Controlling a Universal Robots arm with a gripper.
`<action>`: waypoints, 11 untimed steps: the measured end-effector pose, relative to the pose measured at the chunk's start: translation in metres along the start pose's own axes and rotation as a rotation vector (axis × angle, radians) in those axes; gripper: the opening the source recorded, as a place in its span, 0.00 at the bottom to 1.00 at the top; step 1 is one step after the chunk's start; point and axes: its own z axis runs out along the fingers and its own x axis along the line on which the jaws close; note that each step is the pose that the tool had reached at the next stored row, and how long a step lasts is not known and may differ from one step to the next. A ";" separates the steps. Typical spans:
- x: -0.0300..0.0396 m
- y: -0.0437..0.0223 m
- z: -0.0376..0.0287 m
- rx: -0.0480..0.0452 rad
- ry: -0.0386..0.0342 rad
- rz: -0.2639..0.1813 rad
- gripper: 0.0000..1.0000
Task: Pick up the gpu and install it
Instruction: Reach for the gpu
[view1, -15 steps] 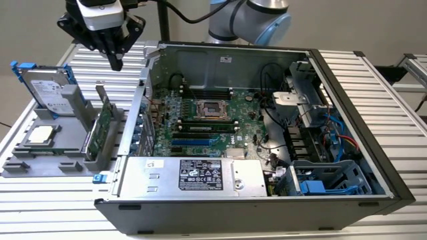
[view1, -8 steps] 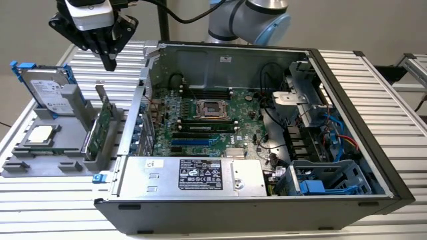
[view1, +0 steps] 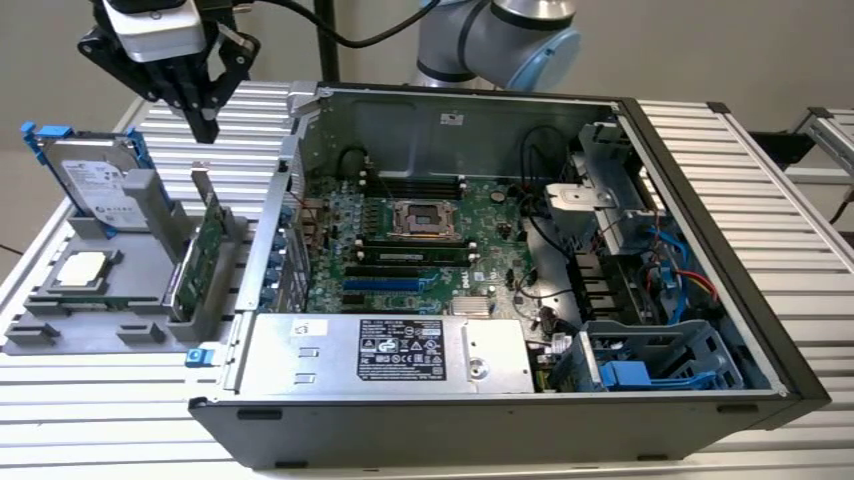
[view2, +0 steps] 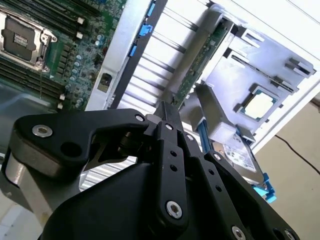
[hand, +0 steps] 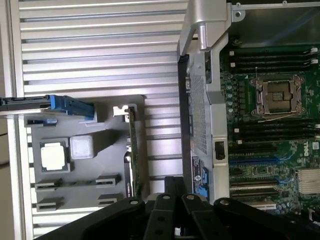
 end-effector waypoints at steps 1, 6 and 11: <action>0.0019 -0.0004 0.0000 -0.0001 -0.0001 0.000 0.00; 0.0115 -0.0023 -0.0003 -0.0001 0.0000 0.000 0.00; 0.0207 -0.0044 -0.0006 -0.0003 0.0000 0.000 0.00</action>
